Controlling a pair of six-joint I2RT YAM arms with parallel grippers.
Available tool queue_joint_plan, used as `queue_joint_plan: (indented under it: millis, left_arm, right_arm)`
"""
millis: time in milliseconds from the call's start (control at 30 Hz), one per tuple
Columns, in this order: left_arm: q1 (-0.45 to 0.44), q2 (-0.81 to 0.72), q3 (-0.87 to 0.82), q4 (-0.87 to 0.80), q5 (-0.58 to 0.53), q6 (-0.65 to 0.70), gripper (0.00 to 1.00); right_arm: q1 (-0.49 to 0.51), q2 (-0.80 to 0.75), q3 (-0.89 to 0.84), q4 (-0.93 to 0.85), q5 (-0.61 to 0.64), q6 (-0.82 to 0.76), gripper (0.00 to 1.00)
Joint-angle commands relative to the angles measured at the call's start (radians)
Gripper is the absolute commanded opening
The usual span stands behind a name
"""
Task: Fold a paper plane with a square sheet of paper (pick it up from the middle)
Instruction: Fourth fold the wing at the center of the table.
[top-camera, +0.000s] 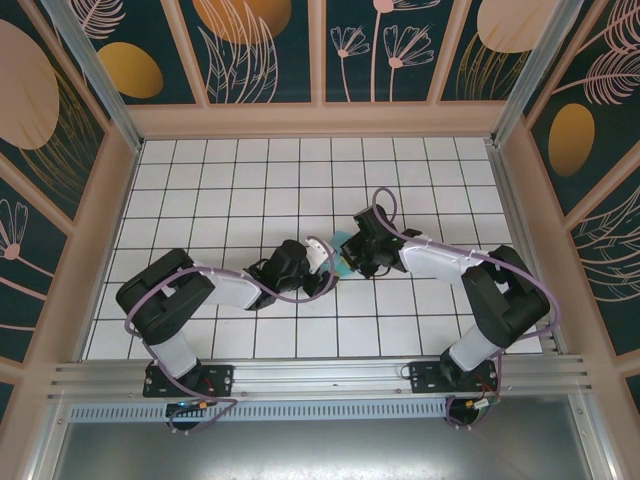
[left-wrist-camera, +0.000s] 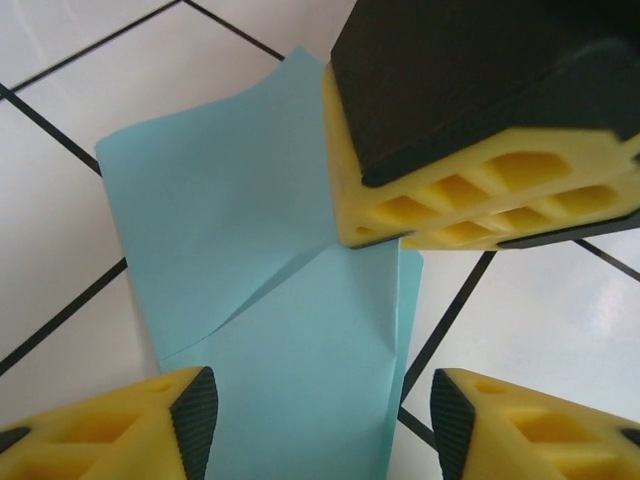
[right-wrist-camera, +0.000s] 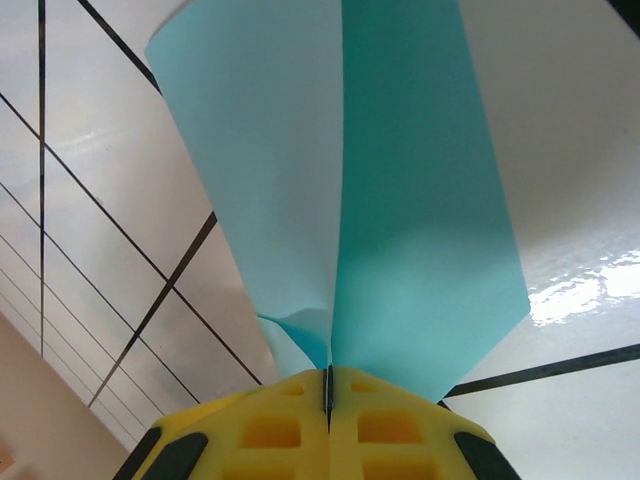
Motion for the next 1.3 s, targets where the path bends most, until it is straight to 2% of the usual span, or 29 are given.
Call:
queue_joint_plan:
  millis: [0, 200, 300, 500, 567, 667, 733, 800, 967, 1100, 1267]
  left_arm:
    - [-0.005, 0.030, 0.032, 0.004, 0.030, 0.039, 0.58]
    - [-0.005, 0.050, 0.043, -0.001, 0.029, 0.049, 0.46]
    - [-0.005, 0.051, 0.042, 0.002, 0.030, 0.048, 0.38]
    - [-0.005, 0.049, 0.036, 0.009, 0.030, 0.042, 0.23]
    - [-0.006, 0.047, 0.030, 0.019, 0.027, 0.034, 0.21]
    - [-0.005, 0.044, 0.020, 0.034, 0.028, 0.013, 0.20]
    - [-0.004, 0.042, 0.013, 0.047, 0.027, -0.012, 0.18]
    - [-0.006, 0.039, 0.007, 0.055, 0.021, -0.046, 0.16]
    - [-0.003, 0.041, 0.030, 0.002, 0.037, -0.168, 0.15]
    - [-0.001, 0.031, 0.035, -0.004, 0.078, -0.279, 0.14]
    - [0.003, 0.038, 0.055, -0.002, 0.148, -0.393, 0.13]
  right_arm:
    - [-0.011, 0.013, 0.026, -0.025, -0.029, 0.010, 0.00]
    - [-0.022, 0.011, 0.029, -0.028, -0.040, -0.003, 0.02]
    - [-0.023, 0.009, 0.035, -0.038, -0.032, -0.021, 0.17]
    - [-0.037, -0.008, 0.034, -0.045, -0.028, -0.044, 0.29]
    - [-0.045, -0.023, 0.036, -0.053, -0.014, -0.058, 0.34]
    - [-0.061, -0.053, 0.047, -0.073, 0.014, -0.111, 0.47]
    - [-0.078, -0.081, 0.055, -0.085, 0.035, -0.177, 0.56]
    - [-0.083, -0.117, 0.048, -0.079, 0.061, -0.257, 0.61]
    - [-0.123, -0.248, -0.083, 0.099, 0.049, -0.513, 0.65]
    - [-0.163, -0.327, -0.237, 0.263, -0.061, -0.601, 0.65]
    - [-0.175, -0.321, -0.331, 0.369, -0.170, -0.655, 0.62]
